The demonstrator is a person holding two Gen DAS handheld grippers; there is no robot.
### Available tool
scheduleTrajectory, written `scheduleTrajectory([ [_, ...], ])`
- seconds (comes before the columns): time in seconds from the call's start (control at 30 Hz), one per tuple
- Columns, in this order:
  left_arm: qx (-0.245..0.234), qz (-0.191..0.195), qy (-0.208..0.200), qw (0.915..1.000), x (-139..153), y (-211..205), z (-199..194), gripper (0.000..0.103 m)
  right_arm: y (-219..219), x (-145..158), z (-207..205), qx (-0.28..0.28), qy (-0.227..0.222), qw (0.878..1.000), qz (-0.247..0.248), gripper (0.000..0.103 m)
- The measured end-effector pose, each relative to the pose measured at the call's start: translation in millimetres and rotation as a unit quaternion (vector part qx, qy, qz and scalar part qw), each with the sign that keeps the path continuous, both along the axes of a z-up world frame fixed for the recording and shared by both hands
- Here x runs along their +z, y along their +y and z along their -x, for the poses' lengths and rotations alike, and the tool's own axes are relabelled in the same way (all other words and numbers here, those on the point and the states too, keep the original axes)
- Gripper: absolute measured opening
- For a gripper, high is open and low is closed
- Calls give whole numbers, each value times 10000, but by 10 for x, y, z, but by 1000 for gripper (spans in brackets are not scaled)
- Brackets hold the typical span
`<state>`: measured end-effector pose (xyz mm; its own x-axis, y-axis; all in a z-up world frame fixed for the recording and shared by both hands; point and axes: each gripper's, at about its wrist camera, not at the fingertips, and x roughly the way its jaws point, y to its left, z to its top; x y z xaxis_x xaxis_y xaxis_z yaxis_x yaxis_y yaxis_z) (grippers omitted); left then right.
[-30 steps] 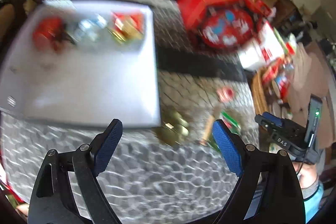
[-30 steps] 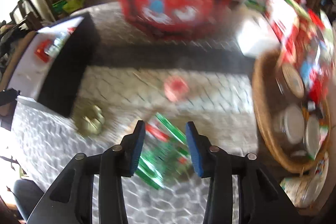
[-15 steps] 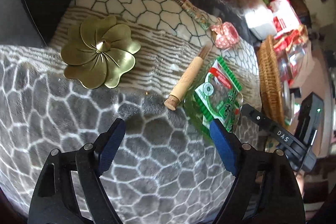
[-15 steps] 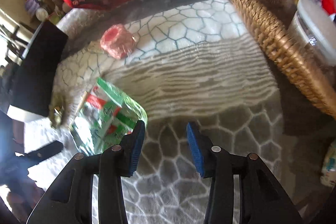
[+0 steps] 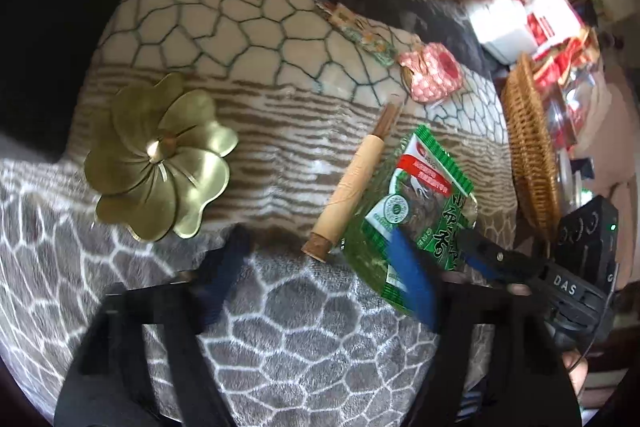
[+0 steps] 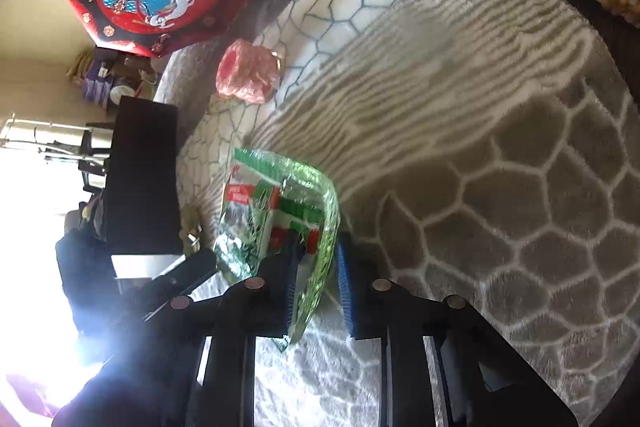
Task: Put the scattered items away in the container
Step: 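Grasp the seaweed bag with the left tool while the right tool grasps the glass dish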
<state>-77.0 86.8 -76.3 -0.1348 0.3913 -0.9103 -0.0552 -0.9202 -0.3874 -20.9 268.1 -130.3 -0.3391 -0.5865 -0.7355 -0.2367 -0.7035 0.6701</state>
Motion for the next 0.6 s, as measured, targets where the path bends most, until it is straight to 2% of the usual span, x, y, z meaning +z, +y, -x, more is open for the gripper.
scheduleTrajectory([
  [0.1, -186, 44, -61, 9998, -2, 72, 32, 39, 29, -24, 76, -132, 10, 9998, 124, 14],
  [0.33, -477, -90, -240, 9985, 43, 265, -150, 37, -2, 58, 398, 13, 270, 9991, -338, 11],
  [0.43, -193, -47, -224, 9996, 55, 126, -185, 42, -19, 44, 478, 290, 219, 9985, -401, 11],
  [0.47, -57, -30, -175, 9998, 72, 58, -180, 42, 6, 45, 469, 327, 160, 9986, -382, 15],
  [0.57, 354, -436, -5, 9984, 190, -173, -171, 44, 122, 122, 333, 187, 235, 9982, -520, 30],
  [0.6, 393, -562, 64, 9976, 237, -200, -163, 44, 131, 141, 291, 209, 280, 9978, -561, 30],
])
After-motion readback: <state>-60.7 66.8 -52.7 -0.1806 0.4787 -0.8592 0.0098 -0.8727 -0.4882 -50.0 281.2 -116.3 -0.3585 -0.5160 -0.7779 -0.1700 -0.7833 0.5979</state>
